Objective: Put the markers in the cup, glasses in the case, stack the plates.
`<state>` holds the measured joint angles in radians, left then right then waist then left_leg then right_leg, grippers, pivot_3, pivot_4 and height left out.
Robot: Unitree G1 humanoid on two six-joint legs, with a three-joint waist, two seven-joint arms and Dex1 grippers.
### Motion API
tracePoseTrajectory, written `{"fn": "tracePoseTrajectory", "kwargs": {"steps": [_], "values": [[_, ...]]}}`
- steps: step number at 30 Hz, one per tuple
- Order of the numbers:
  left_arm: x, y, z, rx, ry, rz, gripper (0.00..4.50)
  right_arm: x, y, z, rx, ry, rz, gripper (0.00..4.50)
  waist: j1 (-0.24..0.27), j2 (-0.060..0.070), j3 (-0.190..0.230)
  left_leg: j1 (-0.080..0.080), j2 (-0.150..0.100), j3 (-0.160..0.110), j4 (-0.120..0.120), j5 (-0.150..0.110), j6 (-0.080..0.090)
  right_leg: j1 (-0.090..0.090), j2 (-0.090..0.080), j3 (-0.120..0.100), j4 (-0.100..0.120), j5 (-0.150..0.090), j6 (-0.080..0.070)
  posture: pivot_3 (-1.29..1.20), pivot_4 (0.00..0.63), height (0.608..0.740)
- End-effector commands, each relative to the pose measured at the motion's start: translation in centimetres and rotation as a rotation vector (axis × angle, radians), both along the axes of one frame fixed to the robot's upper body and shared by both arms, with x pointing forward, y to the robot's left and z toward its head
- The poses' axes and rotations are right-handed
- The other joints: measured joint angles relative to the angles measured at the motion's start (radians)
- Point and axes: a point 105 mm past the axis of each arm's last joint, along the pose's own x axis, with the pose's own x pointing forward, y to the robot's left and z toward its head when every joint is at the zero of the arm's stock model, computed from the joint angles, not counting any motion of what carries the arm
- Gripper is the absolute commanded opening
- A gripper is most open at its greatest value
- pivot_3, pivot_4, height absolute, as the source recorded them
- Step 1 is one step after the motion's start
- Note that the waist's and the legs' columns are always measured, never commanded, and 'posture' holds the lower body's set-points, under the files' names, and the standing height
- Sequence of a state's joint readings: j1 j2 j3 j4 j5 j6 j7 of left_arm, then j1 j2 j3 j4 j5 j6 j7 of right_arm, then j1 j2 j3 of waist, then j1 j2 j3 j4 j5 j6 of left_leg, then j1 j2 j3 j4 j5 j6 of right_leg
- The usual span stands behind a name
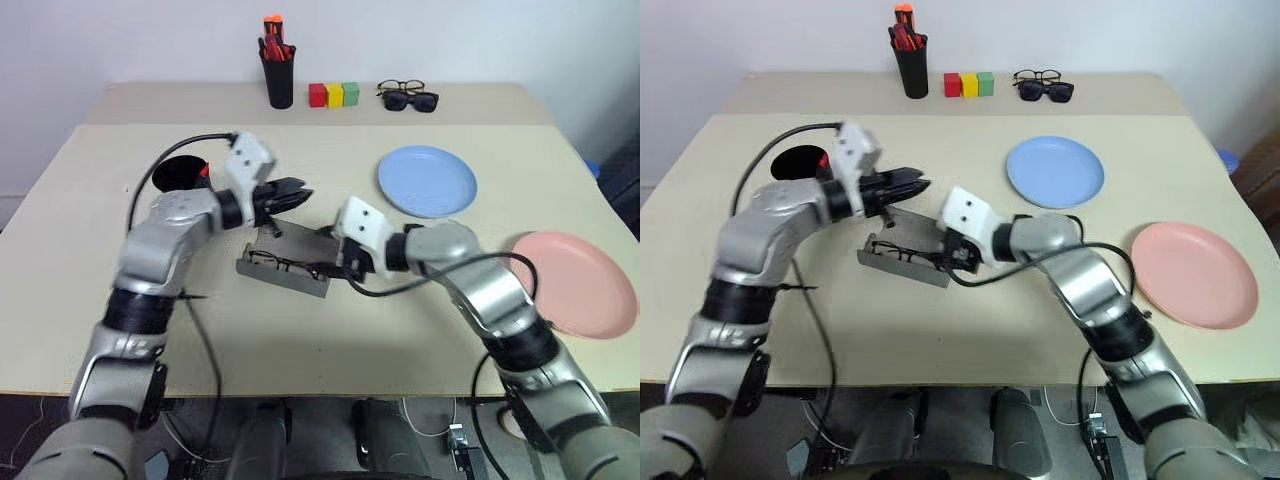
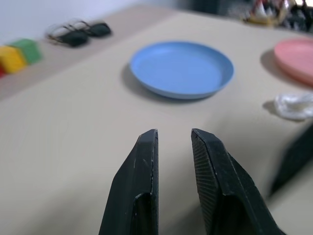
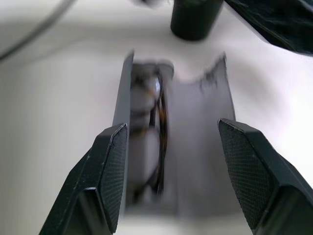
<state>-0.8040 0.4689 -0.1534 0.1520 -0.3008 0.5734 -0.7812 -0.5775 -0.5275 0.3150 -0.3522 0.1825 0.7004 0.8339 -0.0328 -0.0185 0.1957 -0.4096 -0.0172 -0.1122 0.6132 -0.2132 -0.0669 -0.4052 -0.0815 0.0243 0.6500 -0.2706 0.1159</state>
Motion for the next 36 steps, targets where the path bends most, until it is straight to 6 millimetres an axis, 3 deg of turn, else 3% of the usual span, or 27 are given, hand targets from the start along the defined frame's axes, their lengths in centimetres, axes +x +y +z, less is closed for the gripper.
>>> {"fn": "tracePoseTrajectory", "kwargs": {"steps": [1, 4, 10, 22, 25, 30, 36], "values": [[2.5, 0.3, -1.8, 0.121, 0.097, 0.051, 1.07, -1.1, -1.4, 1.1, 0.033, -0.062, -0.033, 2.95, -0.009, 0.0, 0.0, 0.0, 0.0, -0.001, 0.0, 0.0, 0.0, 0.0, 0.001, 0.0, 0.0, 0.0, 0.0, 0.0, 0.15, 0.74], [3.4, 0.2, -2.4, 0.135, 0.2, 0.054, 1.07, -1.9, -2.3, 0.6, 0.029, -0.055, -0.067, 2.95, -0.017, 0.0, 0.0, 0.0, 0.0, -0.001, 0.0, 0.0, 0.0, 0.0, 0.001, 0.0, 0.0, 0.0, 0.0, 0.0, 0.15, 0.74], [3.0, 1.0, -3.4, 0.304, 0.212, -0.047, 1.07, -2.6, -3.1, 0.2, 0.044, -0.035, -0.121, 2.95, -0.011, 0.0, 0.001, 0.0, 0.0, 0.0, 0.0, 0.0, 0.0, 0.0, 0.0, 0.0, 0.0, 0.0, 0.0, 0.0, 0.15, 0.74], [-1.6, 3.1, -3.2, 0.383, 0.161, -0.136, 1.07, -0.4, -4.8, 0.0, 0.044, -0.051, -0.22, 2.95, -0.011, 0.0, 0.001, -0.001, 0.0, 0.0, 0.0, 0.0, 0.0, 0.0, 0.0, 0.0, 0.0, 0.0, 0.0, 0.0, 0.15, 0.74], [-3.4, 3.9, -3.9, 0.396, 0.17, -0.129, 1.07, 1.0, -5.4, 0.5, 0.048, -0.094, -0.275, 2.95, -0.014, 0.0, 0.001, 0.0, 0.001, 0.0, 0.0, 0.0, 0.0, 0.0, 0.0, 0.001, 0.0, 0.0, 0.0, 0.0, 0.15, 0.74], [-5.9, 4.8, -5.2, 0.39, 0.167, -0.123, 1.07, 6.2, -9.0, 1.0, 0.013, -0.136, -0.539, 2.95, -0.011, 0.0, 0.001, 0.0, 0.001, 0.0, 0.0, 0.0, 0.0, 0.0, 0.0, 0.001, 0.001, 0.0, 0.0, 0.0, 0.15, 0.74], [-7.0, 3.7, -1.5, 0.102, 0.0, -0.133, 1.07, 10.0, -11.4, -0.8, -0.22, -0.264, -0.614, 2.95, -0.005, 0.0, 0.001, -0.001, 0.0, 0.0, 0.0, 0.0, 0.0, 0.001, -0.001, 0.0, -0.001, 0.0, 0.0, 0.0, 0.15, 0.74]]}}
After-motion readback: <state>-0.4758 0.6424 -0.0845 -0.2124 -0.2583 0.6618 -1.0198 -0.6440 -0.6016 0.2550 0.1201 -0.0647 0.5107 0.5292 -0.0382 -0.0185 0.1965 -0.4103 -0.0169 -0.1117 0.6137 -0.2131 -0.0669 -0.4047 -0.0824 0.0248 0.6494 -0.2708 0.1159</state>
